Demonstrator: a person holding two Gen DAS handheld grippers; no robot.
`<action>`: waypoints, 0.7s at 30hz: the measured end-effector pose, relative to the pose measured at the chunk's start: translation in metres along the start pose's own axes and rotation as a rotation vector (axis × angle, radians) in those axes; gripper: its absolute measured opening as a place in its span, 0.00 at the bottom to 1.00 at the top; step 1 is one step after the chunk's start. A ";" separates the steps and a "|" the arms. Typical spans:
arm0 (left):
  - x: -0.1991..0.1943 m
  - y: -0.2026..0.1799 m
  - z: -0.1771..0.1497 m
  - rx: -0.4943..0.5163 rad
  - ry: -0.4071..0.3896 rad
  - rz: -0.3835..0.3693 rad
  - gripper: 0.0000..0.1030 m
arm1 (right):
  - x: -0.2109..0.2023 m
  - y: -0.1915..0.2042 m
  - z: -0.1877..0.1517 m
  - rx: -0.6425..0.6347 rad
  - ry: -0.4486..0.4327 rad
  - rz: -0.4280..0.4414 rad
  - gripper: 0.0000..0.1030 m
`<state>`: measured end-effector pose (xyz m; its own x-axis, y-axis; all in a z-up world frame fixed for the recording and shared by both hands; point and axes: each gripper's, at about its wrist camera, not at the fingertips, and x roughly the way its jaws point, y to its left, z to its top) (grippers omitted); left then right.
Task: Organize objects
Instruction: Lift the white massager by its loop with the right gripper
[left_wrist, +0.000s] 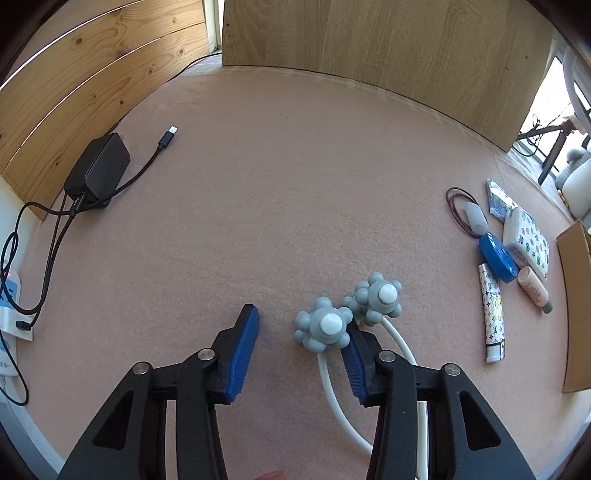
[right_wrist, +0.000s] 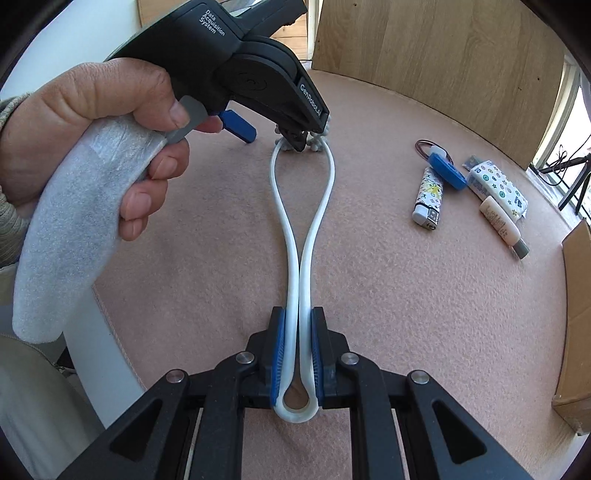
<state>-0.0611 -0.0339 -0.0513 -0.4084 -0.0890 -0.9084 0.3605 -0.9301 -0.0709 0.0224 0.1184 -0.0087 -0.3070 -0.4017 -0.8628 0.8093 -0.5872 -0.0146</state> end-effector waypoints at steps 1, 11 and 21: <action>0.000 -0.002 0.000 0.003 0.000 -0.005 0.33 | 0.001 -0.001 0.000 0.004 -0.003 0.002 0.12; -0.007 -0.013 0.004 0.034 -0.002 -0.015 0.23 | -0.002 -0.006 -0.006 0.047 -0.043 0.009 0.12; -0.025 -0.015 0.013 0.041 -0.030 -0.016 0.23 | -0.009 -0.002 -0.008 0.050 -0.071 0.013 0.12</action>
<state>-0.0674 -0.0228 -0.0225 -0.4391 -0.0838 -0.8945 0.3189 -0.9453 -0.0681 0.0275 0.1285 -0.0046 -0.3331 -0.4574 -0.8245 0.7880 -0.6152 0.0229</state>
